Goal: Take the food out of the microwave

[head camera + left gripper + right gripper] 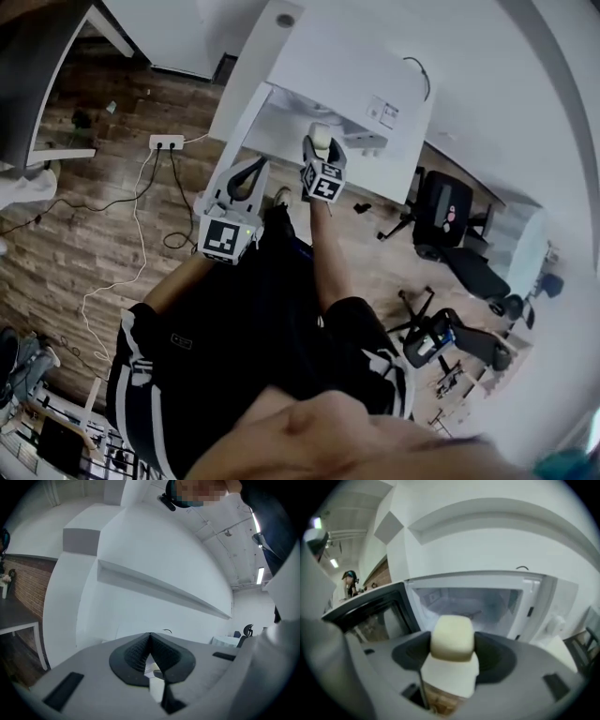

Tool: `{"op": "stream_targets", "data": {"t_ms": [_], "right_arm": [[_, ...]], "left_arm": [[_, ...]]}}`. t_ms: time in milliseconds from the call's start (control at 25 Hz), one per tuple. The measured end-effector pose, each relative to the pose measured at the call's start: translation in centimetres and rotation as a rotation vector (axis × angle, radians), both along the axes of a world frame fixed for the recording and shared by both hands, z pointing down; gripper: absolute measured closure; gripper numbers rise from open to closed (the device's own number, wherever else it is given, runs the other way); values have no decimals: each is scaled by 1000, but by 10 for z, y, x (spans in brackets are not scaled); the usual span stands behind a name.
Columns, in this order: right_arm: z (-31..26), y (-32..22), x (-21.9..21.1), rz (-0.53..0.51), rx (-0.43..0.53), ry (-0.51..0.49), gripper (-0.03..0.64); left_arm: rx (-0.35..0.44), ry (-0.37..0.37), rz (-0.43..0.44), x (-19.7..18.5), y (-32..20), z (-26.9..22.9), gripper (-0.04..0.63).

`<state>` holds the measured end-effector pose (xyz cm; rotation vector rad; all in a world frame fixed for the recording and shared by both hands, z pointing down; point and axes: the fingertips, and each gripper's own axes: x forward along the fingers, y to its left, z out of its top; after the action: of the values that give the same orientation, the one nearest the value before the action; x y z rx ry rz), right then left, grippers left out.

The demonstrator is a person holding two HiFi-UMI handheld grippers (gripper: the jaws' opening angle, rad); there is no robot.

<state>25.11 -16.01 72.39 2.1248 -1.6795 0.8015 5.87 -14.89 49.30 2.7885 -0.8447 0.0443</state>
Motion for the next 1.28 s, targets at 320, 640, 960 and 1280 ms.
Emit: {"op": "stream_targets", "data": {"t_ms": [320, 640, 960, 1280], "right_arm": [[-43, 35, 5, 31, 69, -23, 321], [-79, 61, 20, 14, 130, -19, 321], [-117, 90, 33, -7, 203, -5, 321], [-144, 116, 33, -10, 251, -10, 319]], "left_arm": [[35, -4, 19, 11, 12, -6, 565], [53, 10, -9, 36, 25, -17, 565], [59, -2, -42, 54, 33, -13, 565], [77, -18, -64, 61, 30, -11, 565]]}}
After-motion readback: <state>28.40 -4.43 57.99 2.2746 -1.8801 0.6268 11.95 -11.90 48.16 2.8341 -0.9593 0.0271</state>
